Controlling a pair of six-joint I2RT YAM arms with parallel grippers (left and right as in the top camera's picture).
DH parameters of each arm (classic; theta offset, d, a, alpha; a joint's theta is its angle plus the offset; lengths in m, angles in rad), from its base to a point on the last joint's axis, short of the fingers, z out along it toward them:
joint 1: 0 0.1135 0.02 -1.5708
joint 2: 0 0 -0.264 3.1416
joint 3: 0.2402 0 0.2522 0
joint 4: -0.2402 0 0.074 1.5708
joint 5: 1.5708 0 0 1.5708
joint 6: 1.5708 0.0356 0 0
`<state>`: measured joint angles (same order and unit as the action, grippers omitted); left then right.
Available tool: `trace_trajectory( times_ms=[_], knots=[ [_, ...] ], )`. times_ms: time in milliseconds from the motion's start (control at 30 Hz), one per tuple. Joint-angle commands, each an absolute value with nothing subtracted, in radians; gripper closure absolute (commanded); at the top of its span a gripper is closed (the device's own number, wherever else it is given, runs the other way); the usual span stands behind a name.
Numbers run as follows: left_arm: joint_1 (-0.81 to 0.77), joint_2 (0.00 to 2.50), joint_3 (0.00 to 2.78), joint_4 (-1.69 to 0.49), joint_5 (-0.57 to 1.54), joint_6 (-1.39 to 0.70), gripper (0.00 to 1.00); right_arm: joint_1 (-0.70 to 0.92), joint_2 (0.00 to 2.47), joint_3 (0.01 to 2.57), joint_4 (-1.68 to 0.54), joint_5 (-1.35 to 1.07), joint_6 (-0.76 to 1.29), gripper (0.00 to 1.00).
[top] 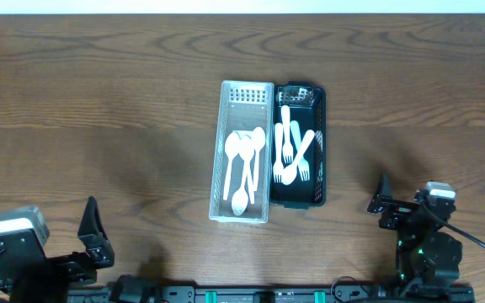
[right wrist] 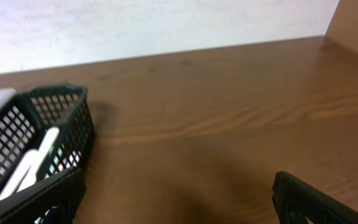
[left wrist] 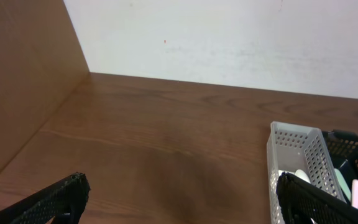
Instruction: Pack container
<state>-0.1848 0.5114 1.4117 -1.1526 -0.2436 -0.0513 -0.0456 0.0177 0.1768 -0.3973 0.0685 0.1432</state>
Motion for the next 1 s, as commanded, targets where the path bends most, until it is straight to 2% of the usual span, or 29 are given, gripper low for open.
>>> trace_trajectory(
  times_ms=[0, 967],
  knots=[
    [-0.182, 0.514, 1.417, -1.152, -0.255, -0.046, 0.02, -0.051, 0.005, 0.141, -0.392, 0.078, 0.133, 0.01],
    [-0.182, 0.514, 1.417, -1.152, -0.255, -0.046, 0.02, -0.051, 0.006, 0.115, -0.385, 0.078, 0.133, 0.01]
  ],
)
